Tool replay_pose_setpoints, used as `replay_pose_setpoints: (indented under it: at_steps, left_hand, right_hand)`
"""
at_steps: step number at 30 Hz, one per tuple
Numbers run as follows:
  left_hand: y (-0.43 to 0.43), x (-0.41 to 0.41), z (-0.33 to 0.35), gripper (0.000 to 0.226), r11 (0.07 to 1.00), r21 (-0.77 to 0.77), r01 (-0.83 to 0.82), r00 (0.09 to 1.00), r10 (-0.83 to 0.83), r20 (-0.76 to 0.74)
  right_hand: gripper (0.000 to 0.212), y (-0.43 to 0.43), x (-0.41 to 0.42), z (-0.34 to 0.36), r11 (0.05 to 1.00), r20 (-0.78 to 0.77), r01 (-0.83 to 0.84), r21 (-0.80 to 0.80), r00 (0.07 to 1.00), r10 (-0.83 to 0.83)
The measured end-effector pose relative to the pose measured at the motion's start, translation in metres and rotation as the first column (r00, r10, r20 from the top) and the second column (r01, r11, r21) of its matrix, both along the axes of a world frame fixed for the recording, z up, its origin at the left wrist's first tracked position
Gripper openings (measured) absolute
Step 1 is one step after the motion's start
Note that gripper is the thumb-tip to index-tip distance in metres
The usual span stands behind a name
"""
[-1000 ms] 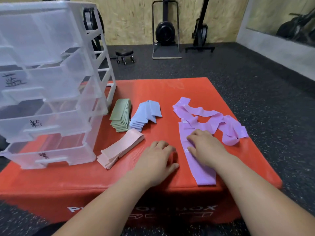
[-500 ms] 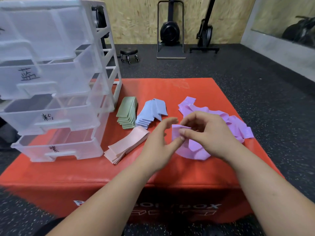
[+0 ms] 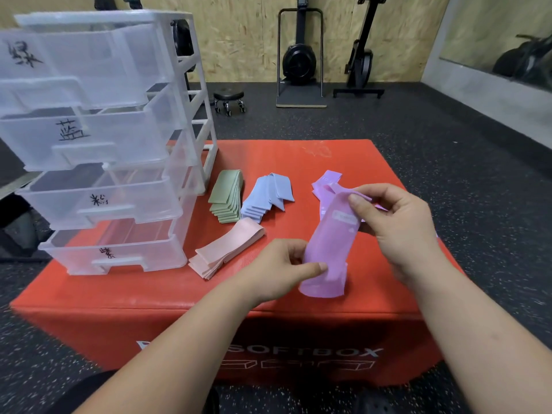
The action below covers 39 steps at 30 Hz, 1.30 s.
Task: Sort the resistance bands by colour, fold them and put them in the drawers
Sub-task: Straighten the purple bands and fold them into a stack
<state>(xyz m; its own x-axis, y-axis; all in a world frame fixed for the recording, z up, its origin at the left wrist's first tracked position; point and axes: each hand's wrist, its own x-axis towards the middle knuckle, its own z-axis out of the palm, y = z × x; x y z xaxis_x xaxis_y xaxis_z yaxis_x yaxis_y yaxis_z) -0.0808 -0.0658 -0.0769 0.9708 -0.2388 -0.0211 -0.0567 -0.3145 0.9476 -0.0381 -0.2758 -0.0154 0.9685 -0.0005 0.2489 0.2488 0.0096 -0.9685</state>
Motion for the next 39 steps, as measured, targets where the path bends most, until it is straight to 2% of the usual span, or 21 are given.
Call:
replay_pose_setpoints:
  at_steps: [2, 5, 6, 9, 13, 18, 23, 25, 27, 31, 35, 39]
  left_hand:
    - [0.005, 0.001, 0.005, 0.030, 1.000, 0.012, -0.029, 1.000, 0.029, -0.004]
    - [0.016, 0.004, 0.011, 0.009, 0.999, -0.001, -0.042, 0.998, 0.042, -0.052]
    - [0.020, 0.005, 0.011, 0.010, 1.000, 0.000, -0.032, 0.997, 0.031, -0.071]
    - [0.030, 0.010, 0.006, 0.020, 0.989, 0.122, -0.079, 0.995, 0.086, -0.054]
    - [0.048, 0.018, -0.010, 0.019, 0.932, 0.309, -0.188, 0.982, 0.187, 0.033]
    - [0.060, 0.019, -0.022, 0.023, 0.864, 0.476, -0.165, 0.982, 0.190, -0.005]
    - [0.065, 0.020, -0.018, 0.034, 0.913, 0.395, -0.100, 0.979, 0.161, -0.123]
    - [0.065, 0.019, -0.014, 0.039, 0.918, 0.392, -0.051, 0.978, 0.124, -0.165]
    - [0.065, 0.020, -0.014, 0.035, 0.917, 0.397, -0.050, 0.977, 0.127, -0.171]
    - [0.064, 0.025, -0.022, 0.018, 0.897, 0.396, -0.198, 0.965, 0.249, -0.082]
    - [0.064, 0.033, -0.030, 0.017, 0.871, 0.313, -0.379, 0.919, 0.394, 0.019]
    - [0.061, 0.038, -0.034, 0.018, 0.848, 0.366, -0.383, 0.920, 0.385, 0.069]
  right_hand:
    - [0.009, -0.005, 0.004, 0.000, 0.997, -0.007, 0.061, 0.053, 0.998, -0.061]
    - [0.007, -0.016, 0.011, -0.006, 0.986, -0.060, 0.145, 0.081, 0.988, -0.141]
    - [0.008, -0.020, 0.014, -0.010, 0.985, -0.091, 0.158, 0.068, 0.984, -0.151]
    - [0.009, -0.033, 0.023, -0.026, 0.984, -0.205, 0.170, -0.049, 0.963, -0.176]
    - [0.008, -0.051, 0.036, -0.053, 0.971, -0.347, 0.135, -0.196, 0.917, -0.197]
    - [0.013, -0.076, 0.041, -0.088, 0.875, -0.387, 0.065, -0.479, 0.879, -0.277]
    - [0.011, -0.094, 0.039, -0.095, 0.751, -0.329, 0.000, -0.660, 0.899, -0.289]
    - [0.011, -0.096, 0.035, -0.089, 0.735, -0.310, 0.010, -0.678, 0.902, -0.299]
    - [0.011, -0.099, 0.032, -0.085, 0.727, -0.297, 0.024, -0.687, 0.903, -0.311]
    - [0.007, -0.104, 0.029, -0.084, 0.723, -0.299, 0.036, -0.690, 0.895, -0.331]
    - [0.010, -0.114, 0.030, -0.084, 0.751, -0.324, 0.063, -0.658, 0.876, -0.357]
    - [0.015, -0.125, 0.029, -0.082, 0.763, -0.388, 0.040, -0.645, 0.843, -0.372]
